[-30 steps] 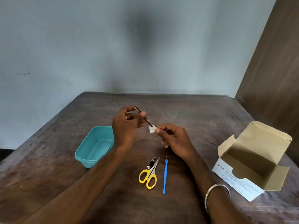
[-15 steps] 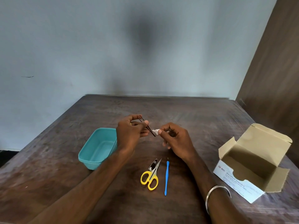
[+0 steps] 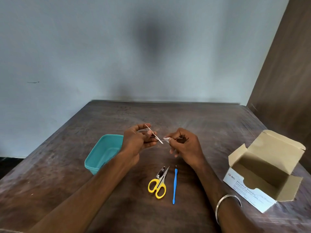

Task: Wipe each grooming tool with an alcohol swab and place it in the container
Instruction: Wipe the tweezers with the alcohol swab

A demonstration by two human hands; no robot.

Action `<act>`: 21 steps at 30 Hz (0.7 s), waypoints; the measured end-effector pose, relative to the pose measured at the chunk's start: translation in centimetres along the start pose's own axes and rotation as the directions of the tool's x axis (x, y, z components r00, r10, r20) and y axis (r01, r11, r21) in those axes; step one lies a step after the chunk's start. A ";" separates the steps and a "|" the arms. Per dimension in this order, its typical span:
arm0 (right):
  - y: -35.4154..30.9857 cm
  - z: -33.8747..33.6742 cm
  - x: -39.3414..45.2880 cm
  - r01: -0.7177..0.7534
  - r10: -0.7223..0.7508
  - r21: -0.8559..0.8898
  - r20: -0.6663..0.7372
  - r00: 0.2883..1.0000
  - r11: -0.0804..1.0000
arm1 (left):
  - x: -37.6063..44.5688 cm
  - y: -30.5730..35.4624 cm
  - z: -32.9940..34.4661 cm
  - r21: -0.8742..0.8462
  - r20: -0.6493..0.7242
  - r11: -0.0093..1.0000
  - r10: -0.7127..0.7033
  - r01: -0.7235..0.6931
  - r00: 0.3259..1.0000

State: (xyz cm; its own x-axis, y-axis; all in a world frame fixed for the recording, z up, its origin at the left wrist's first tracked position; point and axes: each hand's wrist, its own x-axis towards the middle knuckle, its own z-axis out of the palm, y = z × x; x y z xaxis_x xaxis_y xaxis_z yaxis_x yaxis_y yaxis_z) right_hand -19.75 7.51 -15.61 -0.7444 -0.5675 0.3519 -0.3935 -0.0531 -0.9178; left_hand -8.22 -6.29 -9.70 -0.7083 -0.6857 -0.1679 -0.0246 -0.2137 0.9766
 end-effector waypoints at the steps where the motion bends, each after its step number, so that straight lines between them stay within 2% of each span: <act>1: 0.0 0.0 0.1 -0.006 0.006 0.039 0.003 1.000 0.999 | 0.0 0.0 0.0 -0.002 0.004 1.000 -0.003 0.003 1.000; 6: -0.2 0.1 0.1 -0.032 0.020 0.233 0.054 0.998 0.972 | -0.2 0.0 0.0 -0.004 0.028 1.000 -0.012 0.012 1.000; 14: 0.3 0.2 0.3 -0.031 -0.004 0.216 0.160 0.987 0.976 | -0.3 -0.3 0.3 -0.050 0.061 0.998 -0.024 0.027 0.998; 21: 0.2 0.0 0.2 0.001 -0.037 0.176 0.197 0.980 0.984 | -0.4 -0.7 0.6 0.013 0.046 1.000 -0.013 0.012 0.999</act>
State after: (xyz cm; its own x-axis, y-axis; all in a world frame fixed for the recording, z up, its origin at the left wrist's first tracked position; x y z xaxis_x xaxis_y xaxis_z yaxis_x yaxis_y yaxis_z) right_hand -19.96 7.36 -15.72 -0.6089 -0.7156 0.3423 -0.2933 -0.1978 -0.9353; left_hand -8.38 -5.42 -10.22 -0.7398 -0.6499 -0.1742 -0.0422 -0.2135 0.9760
